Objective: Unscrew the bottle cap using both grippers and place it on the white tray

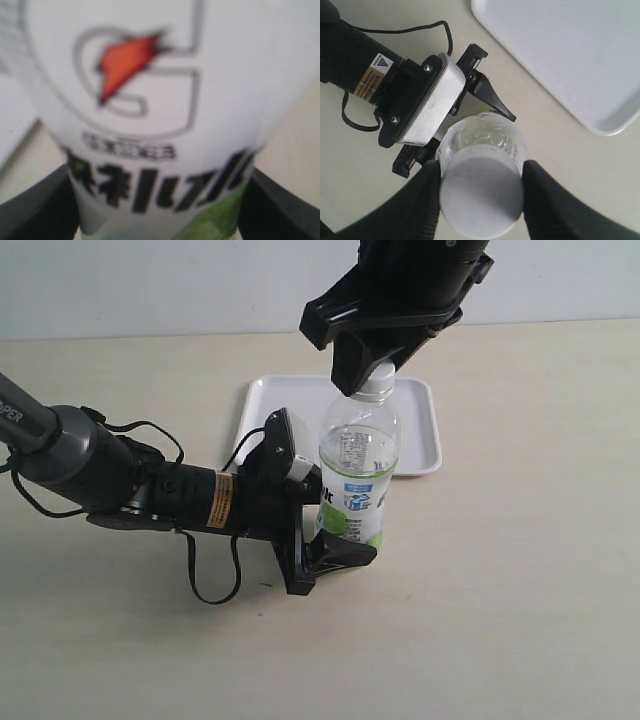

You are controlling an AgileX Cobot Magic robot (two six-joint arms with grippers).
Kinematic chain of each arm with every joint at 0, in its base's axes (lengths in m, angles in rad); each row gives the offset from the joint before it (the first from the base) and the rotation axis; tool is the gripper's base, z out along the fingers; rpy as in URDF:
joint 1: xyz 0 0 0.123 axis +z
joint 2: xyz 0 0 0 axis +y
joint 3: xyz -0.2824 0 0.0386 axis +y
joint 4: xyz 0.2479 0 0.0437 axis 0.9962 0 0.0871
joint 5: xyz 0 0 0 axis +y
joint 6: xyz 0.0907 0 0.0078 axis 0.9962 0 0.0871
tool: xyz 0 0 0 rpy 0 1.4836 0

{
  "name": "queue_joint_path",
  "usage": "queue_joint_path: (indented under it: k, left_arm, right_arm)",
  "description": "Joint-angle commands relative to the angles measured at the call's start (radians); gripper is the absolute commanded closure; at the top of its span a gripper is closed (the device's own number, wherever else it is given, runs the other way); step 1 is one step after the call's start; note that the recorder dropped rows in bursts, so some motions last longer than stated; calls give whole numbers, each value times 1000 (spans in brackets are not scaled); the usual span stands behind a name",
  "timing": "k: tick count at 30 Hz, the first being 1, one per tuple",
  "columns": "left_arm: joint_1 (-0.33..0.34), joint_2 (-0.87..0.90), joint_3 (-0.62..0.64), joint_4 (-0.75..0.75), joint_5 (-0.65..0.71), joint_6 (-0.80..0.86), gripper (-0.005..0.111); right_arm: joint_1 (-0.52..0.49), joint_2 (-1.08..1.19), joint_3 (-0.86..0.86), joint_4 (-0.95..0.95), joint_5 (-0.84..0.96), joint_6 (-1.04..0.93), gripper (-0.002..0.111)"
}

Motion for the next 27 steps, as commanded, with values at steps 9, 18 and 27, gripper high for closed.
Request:
queue_joint_path:
  k: [9, 18, 27]
  left_arm:
    - [-4, -16, -5, -11, -31, -1, 107]
    - [-4, -16, -5, -11, -33, 1, 107]
    - [-4, -16, -5, -11, -33, 1, 107]
  right_arm:
    - [4, -12, -10, 1, -5, -595, 108]
    - [4, -11, -10, 3, -5, -1059, 108]
    - [4, -11, -10, -15, -5, -1000, 67]
